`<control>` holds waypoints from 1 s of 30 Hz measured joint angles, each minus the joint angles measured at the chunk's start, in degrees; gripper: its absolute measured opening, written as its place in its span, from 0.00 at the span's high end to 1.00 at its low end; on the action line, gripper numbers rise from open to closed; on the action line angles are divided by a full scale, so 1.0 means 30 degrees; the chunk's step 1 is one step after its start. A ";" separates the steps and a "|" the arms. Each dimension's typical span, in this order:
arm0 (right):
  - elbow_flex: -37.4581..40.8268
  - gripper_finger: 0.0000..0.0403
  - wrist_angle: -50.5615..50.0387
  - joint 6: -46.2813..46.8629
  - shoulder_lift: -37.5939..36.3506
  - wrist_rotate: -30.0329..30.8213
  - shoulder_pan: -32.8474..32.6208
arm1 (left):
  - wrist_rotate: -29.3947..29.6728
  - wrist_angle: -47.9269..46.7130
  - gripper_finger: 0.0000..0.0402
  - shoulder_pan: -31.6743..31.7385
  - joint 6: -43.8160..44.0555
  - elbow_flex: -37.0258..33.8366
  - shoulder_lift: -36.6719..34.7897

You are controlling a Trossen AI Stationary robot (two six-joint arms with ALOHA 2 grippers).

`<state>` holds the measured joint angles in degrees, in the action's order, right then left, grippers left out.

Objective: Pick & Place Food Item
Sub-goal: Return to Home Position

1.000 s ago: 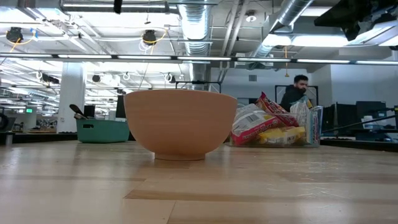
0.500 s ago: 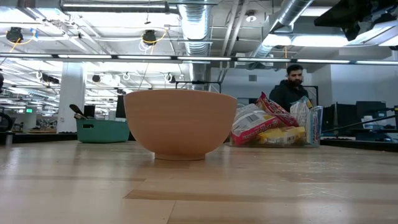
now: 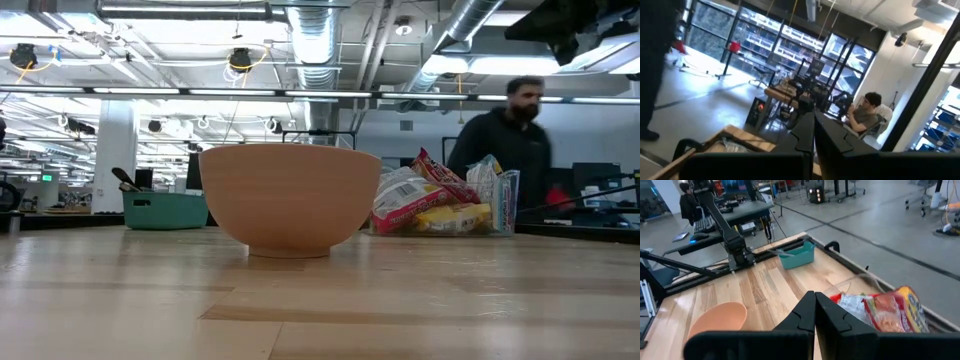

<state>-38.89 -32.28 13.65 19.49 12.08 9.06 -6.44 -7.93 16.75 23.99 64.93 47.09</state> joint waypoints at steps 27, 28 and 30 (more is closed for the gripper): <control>-0.0014 1.00 0.4956 -0.0030 -0.0284 -0.0007 0.0117 | 0.3955 -0.3197 0.99 0.0013 -0.2922 -0.0108 -0.4605; -0.0014 1.00 0.4914 -0.0030 -0.0284 -0.0007 0.0117 | 0.4307 -0.3327 0.99 0.0015 -0.2924 -0.0271 -0.4854; -0.0014 1.00 0.4840 -0.0030 -0.0284 -0.0007 0.0117 | 0.4755 -0.3189 0.99 0.0015 -0.2922 -0.0761 -0.5473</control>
<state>-38.94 -17.76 13.56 18.63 12.05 9.41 7.83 -17.49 16.80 15.22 62.64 30.67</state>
